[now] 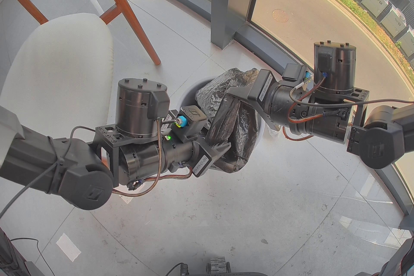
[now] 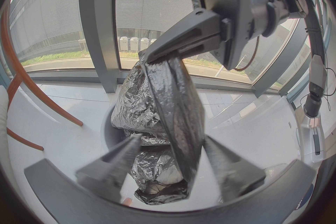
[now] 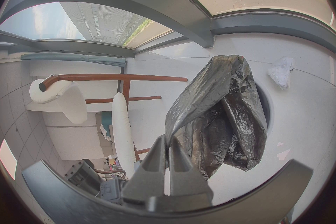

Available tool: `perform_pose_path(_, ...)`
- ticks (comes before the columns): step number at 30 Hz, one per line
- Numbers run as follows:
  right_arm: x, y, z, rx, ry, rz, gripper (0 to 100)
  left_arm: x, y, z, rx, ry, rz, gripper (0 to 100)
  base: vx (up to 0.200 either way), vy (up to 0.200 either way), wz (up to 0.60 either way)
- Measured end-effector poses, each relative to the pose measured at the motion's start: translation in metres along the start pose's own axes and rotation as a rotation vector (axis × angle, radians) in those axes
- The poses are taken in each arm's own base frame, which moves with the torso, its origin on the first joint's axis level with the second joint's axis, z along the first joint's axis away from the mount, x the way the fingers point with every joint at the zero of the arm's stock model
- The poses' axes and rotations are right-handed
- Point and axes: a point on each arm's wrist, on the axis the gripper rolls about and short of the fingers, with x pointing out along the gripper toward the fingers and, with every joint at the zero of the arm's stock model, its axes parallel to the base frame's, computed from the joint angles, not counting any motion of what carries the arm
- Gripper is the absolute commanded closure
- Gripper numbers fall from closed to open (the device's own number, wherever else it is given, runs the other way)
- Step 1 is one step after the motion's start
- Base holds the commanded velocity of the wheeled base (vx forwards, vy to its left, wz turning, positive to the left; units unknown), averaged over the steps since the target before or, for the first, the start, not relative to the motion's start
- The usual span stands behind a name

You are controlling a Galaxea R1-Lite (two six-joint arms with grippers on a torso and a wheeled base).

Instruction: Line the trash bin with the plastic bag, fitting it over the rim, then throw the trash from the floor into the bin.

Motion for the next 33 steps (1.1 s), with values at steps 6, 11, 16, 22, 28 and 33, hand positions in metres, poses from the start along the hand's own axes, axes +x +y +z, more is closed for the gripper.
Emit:
perform_pose_path(6, -0.002, -0.001, -0.001, 0.001, 0.004, -0.005, 100, 0.005, 0.008, -0.005, -0.011, 0.012, 0.010, 100, 0.000, 0.000, 0.00)
perform_pose_path(11, -0.008, -0.009, -0.008, -0.038, 0.032, -0.035, 0, 0.007, 0.018, -0.001, -0.032, -0.012, 0.026, 100, 0.000, 0.000, 0.00)
perform_pose_path(16, -0.017, -0.014, -0.010, -0.075, 0.033, -0.048, 0, 0.006, 0.024, 0.004, -0.105, -0.032, 0.034, 100, 0.000, 0.000, 0.00)
perform_pose_path(22, -0.036, -0.017, -0.010, -0.087, 0.034, -0.063, 0, 0.006, 0.033, 0.022, -0.176, -0.083, 0.053, 100, 0.000, 0.000, 0.00)
perform_pose_path(28, -0.051, -0.041, -0.018, -0.152, 0.086, -0.155, 0, 0.005, 0.035, 0.029, -0.198, -0.078, 0.048, 100, 0.000, 0.000, 0.00)
perform_pose_path(33, -0.043, -0.053, -0.019, -0.185, 0.104, -0.189, 0, 0.005, 0.033, 0.030, -0.198, -0.081, 0.042, 100, 0.000, 0.000, 0.00)
